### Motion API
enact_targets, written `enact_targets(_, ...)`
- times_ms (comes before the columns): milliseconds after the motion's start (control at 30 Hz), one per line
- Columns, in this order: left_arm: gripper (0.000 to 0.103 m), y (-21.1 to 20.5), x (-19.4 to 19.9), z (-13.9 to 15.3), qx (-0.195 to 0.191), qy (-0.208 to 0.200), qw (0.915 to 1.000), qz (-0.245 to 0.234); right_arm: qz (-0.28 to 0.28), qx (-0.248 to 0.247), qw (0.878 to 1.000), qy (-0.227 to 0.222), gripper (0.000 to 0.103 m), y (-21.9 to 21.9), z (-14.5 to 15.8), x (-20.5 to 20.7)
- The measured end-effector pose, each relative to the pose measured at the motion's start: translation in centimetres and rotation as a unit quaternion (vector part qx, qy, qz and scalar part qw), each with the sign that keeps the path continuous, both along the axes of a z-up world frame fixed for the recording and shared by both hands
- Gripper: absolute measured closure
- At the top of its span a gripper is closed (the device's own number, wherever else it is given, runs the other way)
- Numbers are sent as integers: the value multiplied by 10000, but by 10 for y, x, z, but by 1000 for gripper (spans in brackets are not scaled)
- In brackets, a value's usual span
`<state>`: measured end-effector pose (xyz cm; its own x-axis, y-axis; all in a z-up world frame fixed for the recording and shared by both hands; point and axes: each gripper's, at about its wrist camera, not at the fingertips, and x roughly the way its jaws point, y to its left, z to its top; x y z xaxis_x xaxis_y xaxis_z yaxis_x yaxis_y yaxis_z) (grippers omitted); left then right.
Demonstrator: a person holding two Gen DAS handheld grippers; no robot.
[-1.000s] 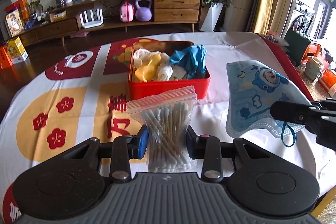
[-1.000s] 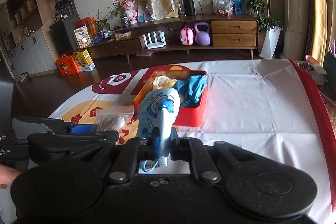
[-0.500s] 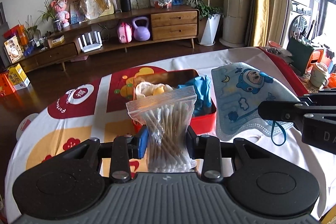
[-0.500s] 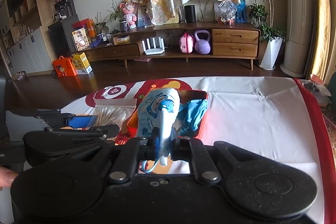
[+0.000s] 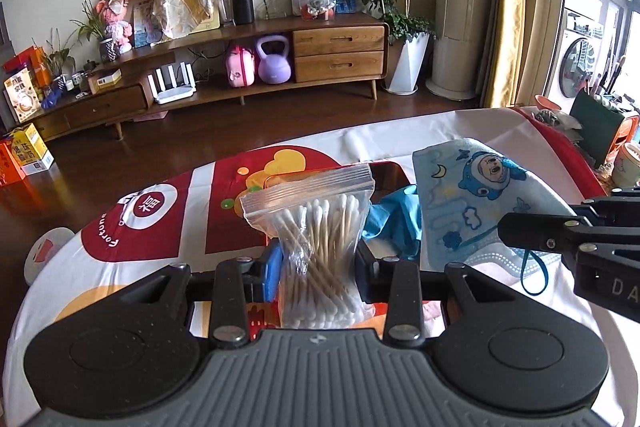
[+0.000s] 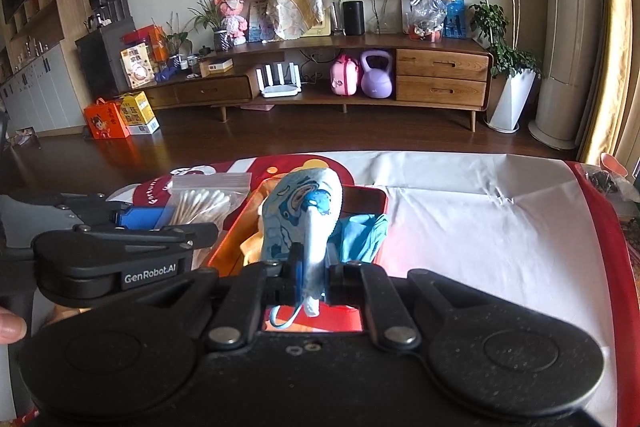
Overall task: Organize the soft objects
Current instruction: 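Carry the swab bag and mask packet over the red tin and lower them in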
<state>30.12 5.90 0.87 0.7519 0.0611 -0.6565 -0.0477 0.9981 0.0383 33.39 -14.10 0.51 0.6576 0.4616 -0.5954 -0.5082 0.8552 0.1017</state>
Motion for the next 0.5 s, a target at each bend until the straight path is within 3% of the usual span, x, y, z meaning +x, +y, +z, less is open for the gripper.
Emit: enact_targets(500,67,4,69,-47,43,342,9993,141,-304,-111,9991,277,95,23,-36,76)
